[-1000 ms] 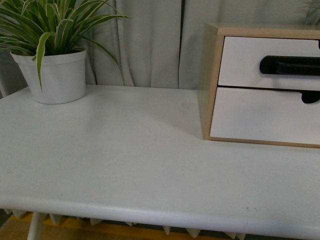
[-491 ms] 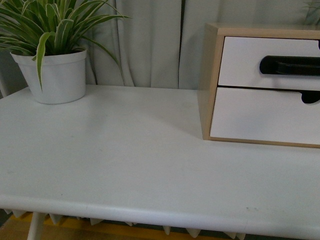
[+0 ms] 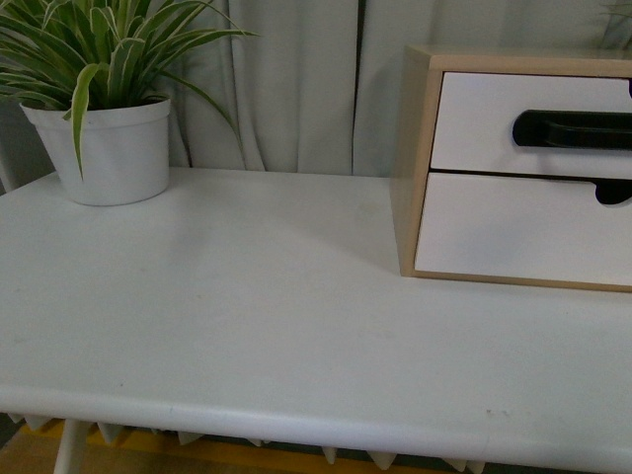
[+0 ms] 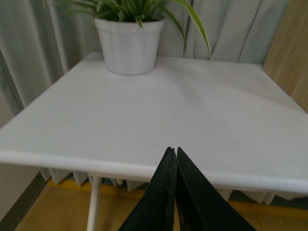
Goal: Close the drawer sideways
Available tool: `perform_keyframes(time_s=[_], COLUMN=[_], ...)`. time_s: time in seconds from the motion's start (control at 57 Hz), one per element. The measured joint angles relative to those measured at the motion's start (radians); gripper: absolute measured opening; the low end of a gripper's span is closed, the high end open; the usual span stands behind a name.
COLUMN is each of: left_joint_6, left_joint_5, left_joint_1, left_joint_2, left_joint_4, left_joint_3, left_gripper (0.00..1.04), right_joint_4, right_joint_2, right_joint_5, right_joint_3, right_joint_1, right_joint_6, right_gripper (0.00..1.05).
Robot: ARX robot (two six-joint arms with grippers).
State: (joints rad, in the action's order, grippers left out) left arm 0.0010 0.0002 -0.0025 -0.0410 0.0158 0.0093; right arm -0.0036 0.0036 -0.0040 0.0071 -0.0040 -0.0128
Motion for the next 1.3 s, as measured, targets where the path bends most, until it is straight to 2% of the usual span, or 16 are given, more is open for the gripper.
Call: perform_keyframes(time_s=[0.421, 0.439, 0.789, 0.947, 1.298], left_joint_6=[0.000, -0.003, -0.002, -0.002, -0.002], left_joint_5=[0.000, 0.000, 0.000, 0.000, 0.000], left_joint_1=[0.000, 0.000, 0.000, 0.000, 0.000], left_joint_2=[0.036, 0.036, 0.036, 0.036, 0.036], left_joint_4=[-0.015, -0.015, -0.015, -0.015, -0.015], left_joint_3=[0.000, 0.000, 0.000, 0.000, 0.000], left_gripper=[0.04, 0.07, 0.66, 1.00, 0.98], right_joint_4=[0.000, 0.000, 0.000, 0.000, 0.000], right_joint_2=[0.000, 0.000, 0.000, 0.000, 0.000], right_joint_5=[0.000, 0.000, 0.000, 0.000, 0.000], right_joint_3=[0.000, 0.000, 0.000, 0.000, 0.000], right_joint_1=[0.000, 0.000, 0.000, 0.000, 0.000], right_joint_6=[0.000, 0.000, 0.000, 0.001, 0.002], right_gripper=[0.01, 0.02, 0.60, 0.97, 0.95])
